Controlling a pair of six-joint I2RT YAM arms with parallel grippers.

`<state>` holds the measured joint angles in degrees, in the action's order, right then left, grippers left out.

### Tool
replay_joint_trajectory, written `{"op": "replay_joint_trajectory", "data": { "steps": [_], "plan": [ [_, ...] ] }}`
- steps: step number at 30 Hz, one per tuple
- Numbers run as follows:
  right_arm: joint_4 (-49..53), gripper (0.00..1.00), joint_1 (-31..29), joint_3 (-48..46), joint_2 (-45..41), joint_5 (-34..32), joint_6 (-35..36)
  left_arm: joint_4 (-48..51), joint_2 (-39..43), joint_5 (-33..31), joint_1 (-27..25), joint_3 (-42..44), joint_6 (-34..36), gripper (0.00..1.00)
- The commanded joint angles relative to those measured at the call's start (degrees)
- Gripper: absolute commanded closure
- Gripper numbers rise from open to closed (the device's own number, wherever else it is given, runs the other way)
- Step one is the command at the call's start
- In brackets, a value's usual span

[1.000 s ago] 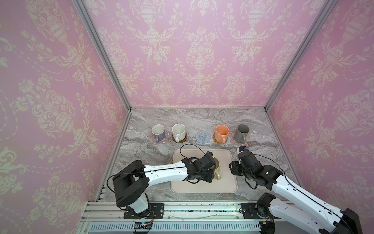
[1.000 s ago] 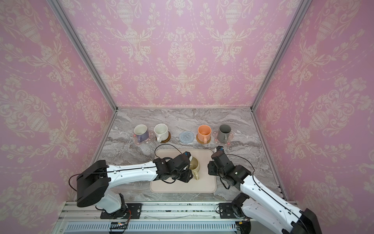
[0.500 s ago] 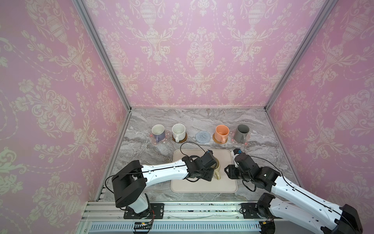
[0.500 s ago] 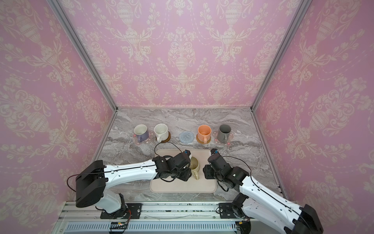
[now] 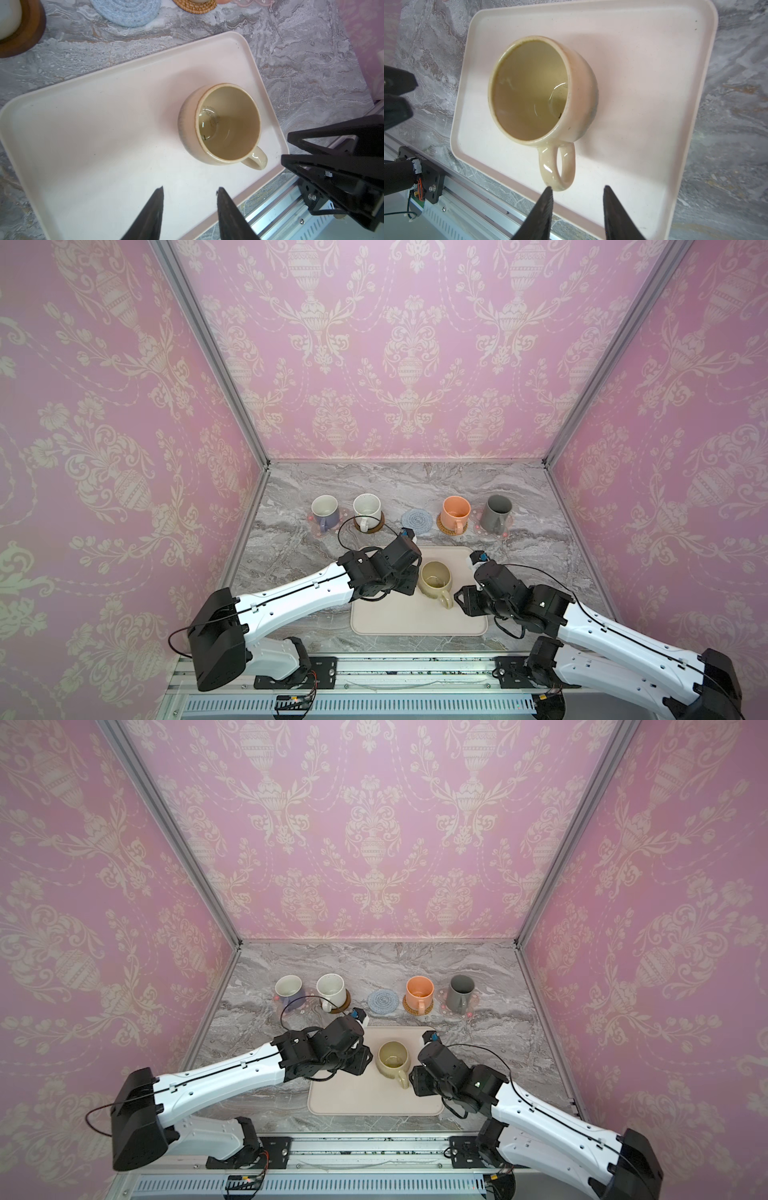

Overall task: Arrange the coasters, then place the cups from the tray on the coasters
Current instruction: 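Move the right gripper onto the cream mug's handle while the left gripper holds back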

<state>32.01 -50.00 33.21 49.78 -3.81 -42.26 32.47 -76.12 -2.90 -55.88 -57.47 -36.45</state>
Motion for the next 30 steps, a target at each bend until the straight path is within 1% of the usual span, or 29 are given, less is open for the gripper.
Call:
{"op": "replay_joint_trajectory", "data": {
  "steps": [1,7,15,30],
  "plan": [
    [0.44,0.58,-1.91,2.62,1.69,-1.99,-1.04,3.32,2.88,-2.27,1.34,1.9,1.78,0.55],
    [-0.47,0.58,-4.36,5.19,8.03,-4.24,-0.05,3.13,5.48,-2.2,2.61,3.41,1.4,0.54],
    [1.65,0.58,-6.77,10.14,16.2,-7.69,2.25,2.52,5.88,-2.07,2.88,4.62,1.04,0.54],
    [1.79,0.58,-8.27,11.36,22.36,-9.54,2.5,0.59,5.8,-1.58,3.23,6.19,0.39,0.54]
  ]
}}
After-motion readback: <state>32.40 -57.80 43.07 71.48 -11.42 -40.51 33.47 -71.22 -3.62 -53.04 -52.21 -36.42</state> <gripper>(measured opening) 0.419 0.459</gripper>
